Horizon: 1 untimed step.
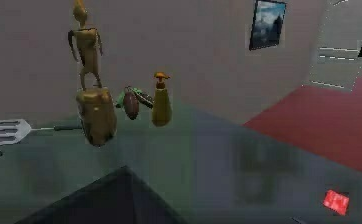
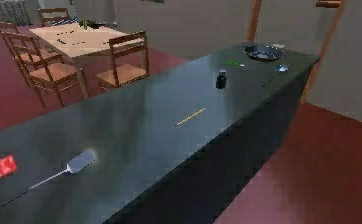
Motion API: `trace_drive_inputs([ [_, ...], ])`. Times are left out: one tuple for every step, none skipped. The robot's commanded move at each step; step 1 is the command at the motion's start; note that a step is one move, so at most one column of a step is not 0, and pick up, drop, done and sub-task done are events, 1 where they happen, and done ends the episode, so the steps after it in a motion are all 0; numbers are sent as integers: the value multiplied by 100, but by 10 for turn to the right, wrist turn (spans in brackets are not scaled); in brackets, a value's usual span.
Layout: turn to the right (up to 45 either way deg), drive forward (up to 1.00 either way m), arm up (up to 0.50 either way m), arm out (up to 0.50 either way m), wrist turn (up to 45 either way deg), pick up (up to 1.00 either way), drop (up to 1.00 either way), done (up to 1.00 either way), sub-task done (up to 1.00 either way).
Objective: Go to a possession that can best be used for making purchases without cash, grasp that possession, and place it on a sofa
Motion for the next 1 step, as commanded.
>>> trace_drive_inputs([
  [-390,0,0,0,0,0,0,0,0],
])
